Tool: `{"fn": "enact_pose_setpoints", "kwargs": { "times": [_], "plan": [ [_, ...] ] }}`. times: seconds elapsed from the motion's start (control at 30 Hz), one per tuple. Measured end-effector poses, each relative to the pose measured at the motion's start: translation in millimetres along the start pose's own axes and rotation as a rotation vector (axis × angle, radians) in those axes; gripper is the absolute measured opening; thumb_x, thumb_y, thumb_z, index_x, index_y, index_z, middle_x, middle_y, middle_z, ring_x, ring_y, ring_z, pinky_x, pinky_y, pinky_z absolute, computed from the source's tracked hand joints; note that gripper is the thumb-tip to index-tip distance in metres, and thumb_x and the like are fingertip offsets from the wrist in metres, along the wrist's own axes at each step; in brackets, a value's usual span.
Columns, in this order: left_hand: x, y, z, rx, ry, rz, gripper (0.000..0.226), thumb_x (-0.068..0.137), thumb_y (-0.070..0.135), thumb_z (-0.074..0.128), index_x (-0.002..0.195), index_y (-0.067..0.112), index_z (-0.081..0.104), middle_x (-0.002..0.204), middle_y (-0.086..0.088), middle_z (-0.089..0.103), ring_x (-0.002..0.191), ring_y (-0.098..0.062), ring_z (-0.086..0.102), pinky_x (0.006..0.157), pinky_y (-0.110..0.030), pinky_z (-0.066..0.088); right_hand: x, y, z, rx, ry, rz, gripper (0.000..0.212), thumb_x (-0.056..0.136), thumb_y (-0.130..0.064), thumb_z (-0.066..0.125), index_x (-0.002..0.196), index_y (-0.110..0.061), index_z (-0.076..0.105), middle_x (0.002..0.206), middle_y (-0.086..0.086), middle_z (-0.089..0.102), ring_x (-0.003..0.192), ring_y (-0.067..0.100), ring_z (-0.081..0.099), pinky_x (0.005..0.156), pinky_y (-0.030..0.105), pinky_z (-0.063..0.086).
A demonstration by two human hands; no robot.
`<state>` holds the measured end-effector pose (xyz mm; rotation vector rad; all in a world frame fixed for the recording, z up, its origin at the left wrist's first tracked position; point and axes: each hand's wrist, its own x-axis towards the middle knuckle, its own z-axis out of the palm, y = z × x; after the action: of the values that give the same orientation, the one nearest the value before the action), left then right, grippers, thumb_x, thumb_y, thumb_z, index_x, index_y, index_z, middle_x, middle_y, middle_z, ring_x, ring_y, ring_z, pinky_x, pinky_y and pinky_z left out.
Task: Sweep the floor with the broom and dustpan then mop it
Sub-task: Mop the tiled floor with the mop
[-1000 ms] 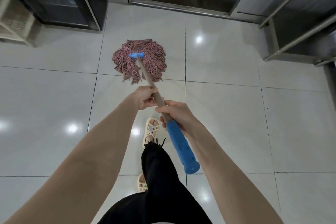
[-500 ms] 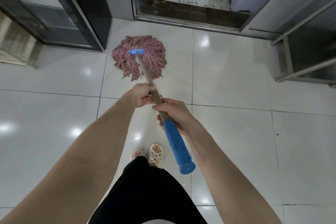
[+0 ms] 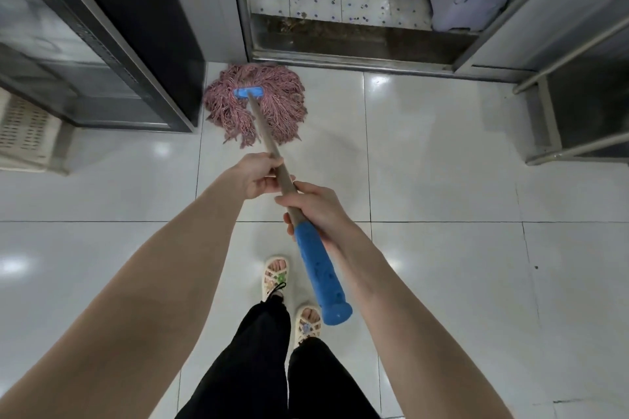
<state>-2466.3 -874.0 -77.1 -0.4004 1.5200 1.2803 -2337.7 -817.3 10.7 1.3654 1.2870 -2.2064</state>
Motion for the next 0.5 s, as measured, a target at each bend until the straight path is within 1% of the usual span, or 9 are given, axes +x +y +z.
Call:
{"fn": "enact_pose_setpoints", "kwargs": {
  "times": [0.1,0.13,0.27,0.4,0.5],
  "plan": [
    [8.9,21.3,2.2,0.015,0.006,0.005,0.017,0.100,0.008,0.045,0.114,-0.001,0.048,0.087,-0.017,0.056,0.050,-0.019,0.067,0.045,-0.029,0.056,17.2,-14.4,4.7,0.020,0.039,-0.002,0.028,0.079,0.006,0.066,0.107,0.001,0.063,0.062,0.008,0.049,0.046,0.017,0.050,0.038,0.020,0.042],
    [12.1,27.6,4.3,0.020,0.003,0.003,0.016,0.100,0.008,0.044,0.113,-0.001,0.047,0.087,-0.017,0.056,0.047,-0.018,0.067,0.045,-0.029,0.056,22.2,-19.2,3.9,0.024,0.044,0.001,0.029,0.079,0.006,0.067,0.107,0.001,0.063,0.061,0.008,0.049,0.046,0.017,0.050,0.038,0.020,0.042],
    [18.0,35.1,16.0,0.014,0.004,0.011,0.018,0.099,0.006,0.044,0.114,-0.003,0.047,0.088,-0.018,0.055,0.047,-0.018,0.067,0.044,-0.030,0.055,24.3,-31.0,-9.7,0.020,0.009,0.008,0.025,0.078,0.005,0.069,0.100,-0.005,0.064,0.059,0.004,0.052,0.046,0.015,0.050,0.037,0.018,0.041],
    [23.5,26.8,47.2,0.021,0.014,0.026,0.019,0.099,0.006,0.044,0.116,-0.003,0.046,0.086,-0.019,0.058,0.049,-0.018,0.068,0.045,-0.031,0.056,19.4,-33.2,-45.4,0.006,0.025,0.016,0.019,0.080,0.004,0.068,0.096,-0.005,0.063,0.064,0.008,0.049,0.049,0.014,0.050,0.037,0.017,0.040],
    [24.9,14.5,82.5,0.017,0.007,0.021,0.016,0.100,0.005,0.043,0.113,-0.002,0.045,0.085,-0.018,0.058,0.050,-0.019,0.068,0.045,-0.032,0.056,12.9,-30.4,-82.7,0.005,0.047,0.025,0.013,0.081,0.003,0.066,0.092,-0.003,0.064,0.062,0.009,0.047,0.042,0.013,0.049,0.035,0.016,0.037]
  ]
}}
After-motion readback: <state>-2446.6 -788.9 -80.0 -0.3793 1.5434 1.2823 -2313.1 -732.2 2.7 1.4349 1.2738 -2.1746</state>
